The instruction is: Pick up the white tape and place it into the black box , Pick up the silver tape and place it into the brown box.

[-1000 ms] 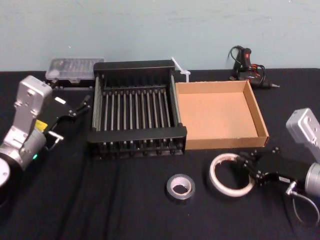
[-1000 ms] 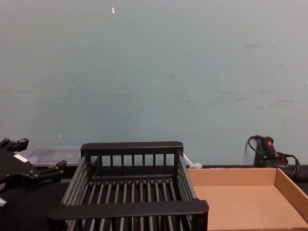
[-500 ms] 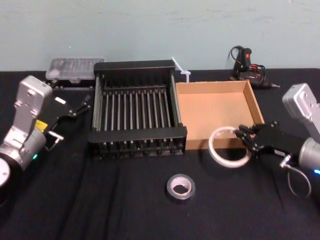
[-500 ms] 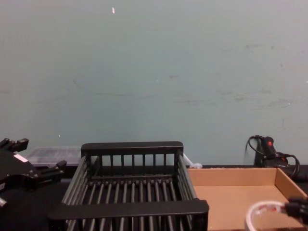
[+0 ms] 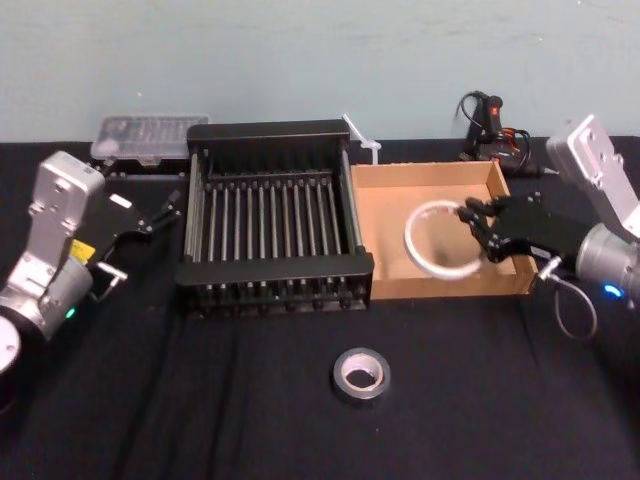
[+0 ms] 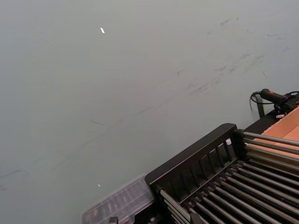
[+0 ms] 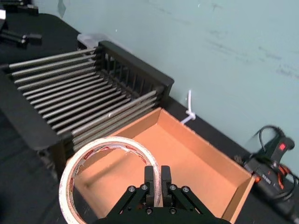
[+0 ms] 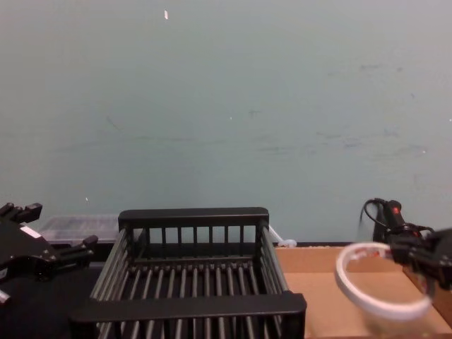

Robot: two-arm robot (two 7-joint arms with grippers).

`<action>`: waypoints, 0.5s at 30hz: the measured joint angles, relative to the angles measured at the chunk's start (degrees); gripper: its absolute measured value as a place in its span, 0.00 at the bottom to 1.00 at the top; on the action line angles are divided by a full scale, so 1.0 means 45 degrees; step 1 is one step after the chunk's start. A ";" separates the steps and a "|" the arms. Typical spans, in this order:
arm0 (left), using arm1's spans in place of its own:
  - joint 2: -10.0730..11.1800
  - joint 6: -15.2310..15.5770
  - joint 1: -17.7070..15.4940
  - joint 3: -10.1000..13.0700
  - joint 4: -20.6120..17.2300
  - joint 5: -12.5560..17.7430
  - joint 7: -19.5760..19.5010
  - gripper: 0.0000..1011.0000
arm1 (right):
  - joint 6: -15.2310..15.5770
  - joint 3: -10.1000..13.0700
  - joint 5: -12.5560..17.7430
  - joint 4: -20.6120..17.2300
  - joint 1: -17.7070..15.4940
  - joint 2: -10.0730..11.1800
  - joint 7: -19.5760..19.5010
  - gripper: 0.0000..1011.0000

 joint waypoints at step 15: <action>-0.0001 0.0000 0.0000 0.0000 0.0000 0.0000 0.0000 0.99 | -0.0114 -0.0634 -0.0262 0.1219 0.1595 -0.1030 0.0447 0.09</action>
